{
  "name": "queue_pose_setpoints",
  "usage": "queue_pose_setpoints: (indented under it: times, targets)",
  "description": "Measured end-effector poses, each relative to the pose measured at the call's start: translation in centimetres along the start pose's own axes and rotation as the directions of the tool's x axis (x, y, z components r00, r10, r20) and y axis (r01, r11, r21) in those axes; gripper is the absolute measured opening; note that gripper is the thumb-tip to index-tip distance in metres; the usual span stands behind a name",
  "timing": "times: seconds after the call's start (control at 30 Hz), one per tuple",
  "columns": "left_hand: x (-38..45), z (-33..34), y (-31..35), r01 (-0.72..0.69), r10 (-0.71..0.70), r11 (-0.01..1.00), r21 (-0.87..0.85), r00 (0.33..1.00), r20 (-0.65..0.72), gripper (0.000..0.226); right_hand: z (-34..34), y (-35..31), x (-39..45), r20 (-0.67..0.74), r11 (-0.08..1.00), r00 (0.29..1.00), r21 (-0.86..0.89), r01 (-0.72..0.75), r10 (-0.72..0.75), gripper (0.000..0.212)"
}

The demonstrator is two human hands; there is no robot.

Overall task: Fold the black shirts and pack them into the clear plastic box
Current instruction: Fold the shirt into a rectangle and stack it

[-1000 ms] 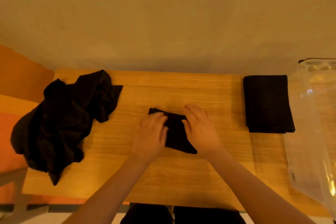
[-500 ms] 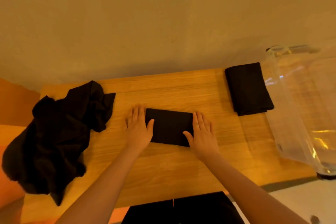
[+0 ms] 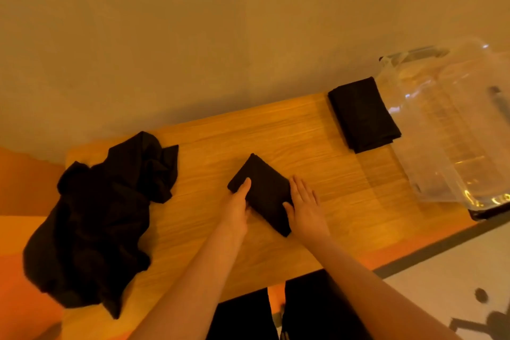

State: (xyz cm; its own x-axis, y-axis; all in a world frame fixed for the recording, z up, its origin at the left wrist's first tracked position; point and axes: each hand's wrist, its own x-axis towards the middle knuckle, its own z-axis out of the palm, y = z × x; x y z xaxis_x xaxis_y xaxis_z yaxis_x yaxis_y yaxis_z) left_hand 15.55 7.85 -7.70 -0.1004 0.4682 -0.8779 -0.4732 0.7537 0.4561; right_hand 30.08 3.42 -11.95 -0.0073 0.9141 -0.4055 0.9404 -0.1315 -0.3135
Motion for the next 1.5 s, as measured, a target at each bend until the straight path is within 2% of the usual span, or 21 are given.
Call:
queue_pose_setpoints:
  times: [0.1,0.2,0.27,0.3,0.4,0.47,0.53,0.6,0.73,0.83,0.97,1.07,1.1,1.27,1.4,1.5]
  targets:
    - [0.6,1.1,0.3,-0.051,0.048,0.991,0.127,0.999,0.023,0.049,-0.9,0.8,-0.9,0.082,0.993,0.996,0.11,0.028,-0.038,0.061]
    - [0.1,2.7,1.0,-0.05,0.044,0.997,0.062,0.995,0.09,0.033,-3.7,1.5,-0.4,0.141,0.909,0.99,0.408,-0.082,0.026,0.048]
    - [-0.5,4.0,1.3,-0.035,0.029,0.999,0.033,0.987,0.159,0.028,-5.8,2.2,0.2,0.152,0.789,0.985,0.594,-0.158,0.082,0.045]
    - [-0.9,4.6,1.5,-0.036,0.03,0.999,0.032,0.981,0.193,0.029,-6.6,2.6,0.6,0.152,0.713,0.985,0.681,-0.168,0.088,0.05]
    - [-2.2,6.7,2.1,-0.062,0.046,0.997,0.05,0.957,0.285,0.032,-8.8,4.2,1.9,0.233,0.429,0.972,0.881,-0.2,-0.024,0.082]
    - [-3.1,8.1,2.8,-0.079,0.056,0.996,0.051,0.936,0.347,0.034,-9.9,5.3,2.7,0.314,0.258,0.942,0.926,-0.276,-0.12,0.097]
    - [-3.8,9.5,3.6,-0.099,0.081,0.995,0.026,0.918,0.389,0.03,-11.0,6.5,3.2,0.394,0.132,0.899,0.918,-0.374,-0.192,0.104]
    - [-4.2,11.0,4.5,-0.103,0.099,0.995,-0.012,0.904,0.415,0.021,-11.5,8.0,3.5,0.393,0.043,0.883,0.917,-0.396,-0.256,0.096]
    - [-3.8,14.4,5.8,-0.095,0.102,0.995,-0.037,0.909,0.403,0.022,-12.3,10.7,3.8,0.244,-0.223,0.94,0.928,-0.298,-0.24,0.084]
    - [-2.7,17.3,6.0,-0.093,0.091,0.996,-0.013,0.911,0.402,0.023,-13.1,11.8,3.9,0.18,-0.37,0.975,0.904,-0.216,-0.128,0.078]
    - [-0.9,21.5,6.1,-0.074,0.034,0.994,0.079,0.907,0.42,0.029,-14.1,13.2,4.6,0.19,-0.495,0.967,0.865,-0.084,0.167,0.076]
    - [0.6,24.7,5.9,-0.074,0.006,0.987,0.142,0.903,0.429,0.032,-15.2,13.7,5.0,0.236,-0.57,0.89,0.821,0.033,0.391,0.04]
    - [1.2,25.5,5.8,-0.077,0.004,0.985,0.156,0.906,0.424,0.033,-15.4,13.7,5.1,0.27,-0.597,0.856,0.801,0.055,0.44,0.035]
    - [4.2,28.1,4.5,-0.063,-0.019,0.974,0.216,0.933,0.359,0.038,-15.5,13.6,6.5,0.439,-0.76,0.722,0.624,0.183,0.535,0.032]
    - [4.9,29.6,4.1,-0.071,0.006,0.985,0.159,0.926,0.376,0.033,-15.9,13.6,7.3,0.463,-0.762,0.663,0.592,0.264,0.589,0.018]
    - [5.3,30.5,3.9,-0.113,0.055,0.982,0.149,0.935,0.349,0.035,-16.1,13.4,7.4,0.448,-0.73,0.643,0.63,0.266,0.621,0.017]
